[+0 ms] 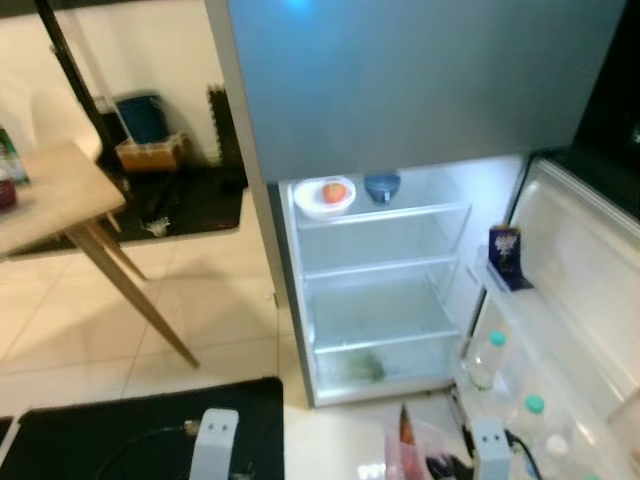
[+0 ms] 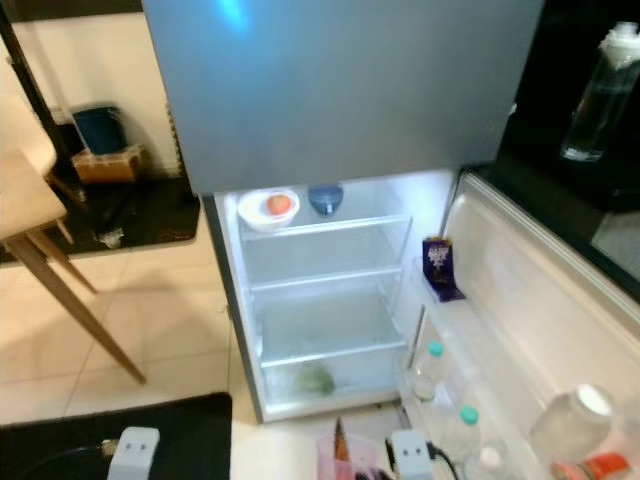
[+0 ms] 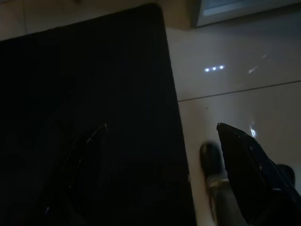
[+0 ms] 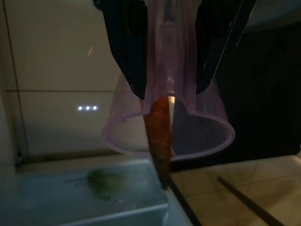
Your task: Restocking fridge
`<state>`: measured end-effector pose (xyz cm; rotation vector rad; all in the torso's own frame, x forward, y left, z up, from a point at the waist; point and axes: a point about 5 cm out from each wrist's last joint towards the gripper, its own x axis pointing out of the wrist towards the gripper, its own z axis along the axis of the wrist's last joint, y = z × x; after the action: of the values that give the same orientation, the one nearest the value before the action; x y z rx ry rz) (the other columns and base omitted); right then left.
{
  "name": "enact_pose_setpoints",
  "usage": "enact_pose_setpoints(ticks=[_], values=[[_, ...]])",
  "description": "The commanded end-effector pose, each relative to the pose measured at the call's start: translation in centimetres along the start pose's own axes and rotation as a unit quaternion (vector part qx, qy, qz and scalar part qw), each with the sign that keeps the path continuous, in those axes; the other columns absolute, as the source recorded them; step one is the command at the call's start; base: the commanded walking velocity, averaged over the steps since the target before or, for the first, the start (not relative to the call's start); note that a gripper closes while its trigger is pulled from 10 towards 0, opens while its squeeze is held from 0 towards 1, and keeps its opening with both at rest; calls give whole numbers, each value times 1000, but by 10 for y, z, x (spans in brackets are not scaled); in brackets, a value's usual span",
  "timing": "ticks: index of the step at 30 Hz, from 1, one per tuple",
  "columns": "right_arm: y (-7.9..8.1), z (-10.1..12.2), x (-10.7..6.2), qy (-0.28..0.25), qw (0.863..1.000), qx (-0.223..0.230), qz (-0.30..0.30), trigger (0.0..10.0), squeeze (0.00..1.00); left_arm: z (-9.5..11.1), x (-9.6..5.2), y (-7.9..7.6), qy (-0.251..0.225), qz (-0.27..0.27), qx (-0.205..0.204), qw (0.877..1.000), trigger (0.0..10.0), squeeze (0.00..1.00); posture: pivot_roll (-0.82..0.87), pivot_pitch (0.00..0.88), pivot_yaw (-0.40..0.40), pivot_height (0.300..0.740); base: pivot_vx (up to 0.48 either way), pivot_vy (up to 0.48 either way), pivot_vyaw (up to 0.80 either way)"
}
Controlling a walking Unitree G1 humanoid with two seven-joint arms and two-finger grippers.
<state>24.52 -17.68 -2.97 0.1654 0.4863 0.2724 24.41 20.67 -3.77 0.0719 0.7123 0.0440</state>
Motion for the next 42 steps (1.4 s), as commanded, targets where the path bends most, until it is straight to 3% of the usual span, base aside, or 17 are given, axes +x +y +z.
enact_pose_setpoints(ticks=[1, 22, 42], values=[[2, -3, -1, 4, 1000, 1, 1, 10000, 0, -4, -1, 4, 12, 6, -2, 1000, 10000, 0, -39, 131, 29, 740, 0, 0, 0], [1, -1, 1, 8, 1000, -4, 2, 10000, 0, -1, -1, 5, 3, 14, 1, 1000, 10000, 0, -29, 130, 18, 740, 0, 0, 0], [-4, -3, 0, 19, 999, -15, -36, 10000, 0, 1, 0, 1, -2, 10, 5, 1000, 10000, 0, -33, 122, 21, 740, 0, 0, 0]])
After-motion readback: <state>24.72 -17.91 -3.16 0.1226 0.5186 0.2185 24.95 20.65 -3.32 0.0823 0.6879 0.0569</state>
